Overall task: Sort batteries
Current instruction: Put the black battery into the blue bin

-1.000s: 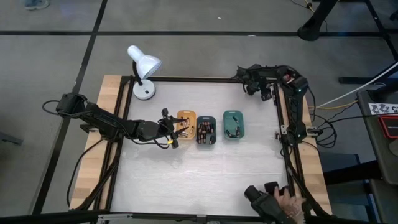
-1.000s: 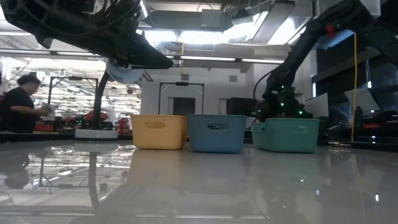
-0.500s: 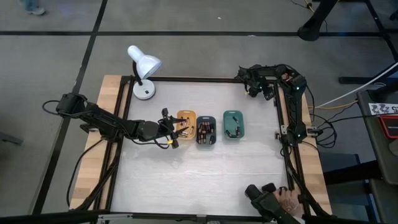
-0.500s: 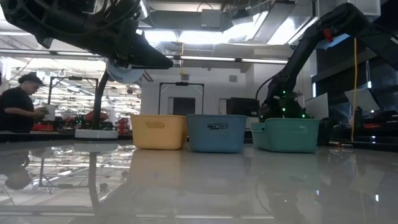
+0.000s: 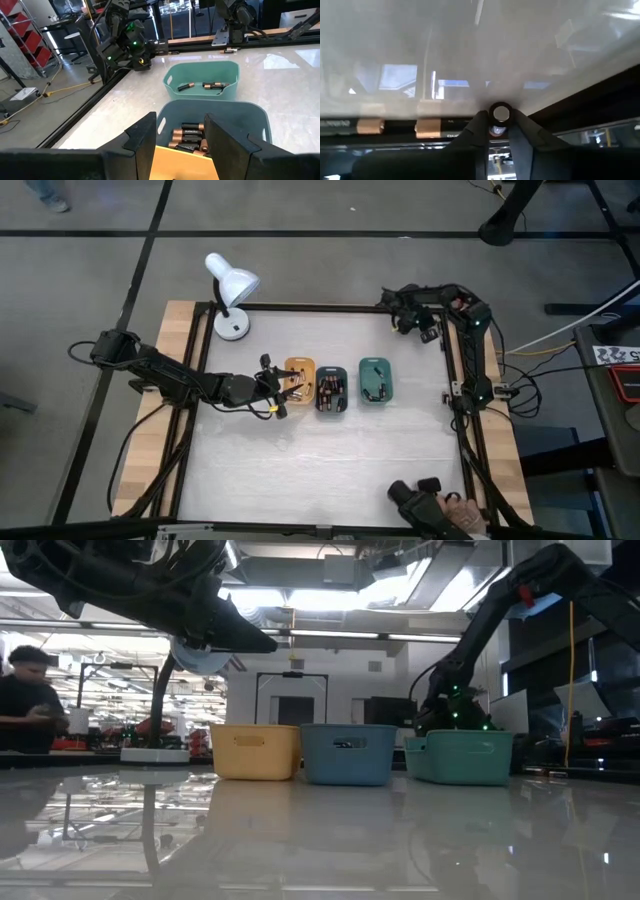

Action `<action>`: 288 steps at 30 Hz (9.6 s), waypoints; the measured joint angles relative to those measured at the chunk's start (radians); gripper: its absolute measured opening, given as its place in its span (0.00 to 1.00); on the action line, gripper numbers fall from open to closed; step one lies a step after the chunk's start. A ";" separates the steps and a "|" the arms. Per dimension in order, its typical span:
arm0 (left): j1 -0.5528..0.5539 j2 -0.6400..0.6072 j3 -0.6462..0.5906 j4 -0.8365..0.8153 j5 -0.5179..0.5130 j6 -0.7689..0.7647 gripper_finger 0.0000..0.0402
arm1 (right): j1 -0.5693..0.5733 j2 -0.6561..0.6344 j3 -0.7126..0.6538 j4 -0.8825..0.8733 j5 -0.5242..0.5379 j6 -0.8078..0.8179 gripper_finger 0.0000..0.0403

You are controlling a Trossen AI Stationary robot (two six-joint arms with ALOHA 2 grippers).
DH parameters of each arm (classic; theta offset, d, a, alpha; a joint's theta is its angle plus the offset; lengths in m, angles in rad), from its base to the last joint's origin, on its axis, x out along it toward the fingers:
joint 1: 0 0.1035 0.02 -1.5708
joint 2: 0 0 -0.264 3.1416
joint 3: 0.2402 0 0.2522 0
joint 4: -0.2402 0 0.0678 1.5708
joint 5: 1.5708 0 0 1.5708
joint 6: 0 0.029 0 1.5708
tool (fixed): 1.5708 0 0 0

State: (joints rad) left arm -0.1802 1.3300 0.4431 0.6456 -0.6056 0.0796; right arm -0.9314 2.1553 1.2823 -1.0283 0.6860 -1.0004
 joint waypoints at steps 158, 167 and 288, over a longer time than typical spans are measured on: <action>0.189 0.000 0.000 -0.128 0.000 -0.075 0.39 | -0.201 -0.102 0.139 -0.119 -0.439 0.838 0.73; 0.194 0.000 0.000 -0.124 0.000 -0.099 0.39 | -0.159 -0.104 0.253 -0.229 -0.356 0.595 0.73; 0.161 0.000 0.000 -0.133 0.007 -0.053 0.39 | -0.077 0.026 0.225 -0.300 -0.466 0.603 0.09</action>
State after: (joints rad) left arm -0.0189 1.3304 0.4427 0.5129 -0.5983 0.0261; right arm -1.0084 2.1817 1.5074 -1.3279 0.2201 -0.3971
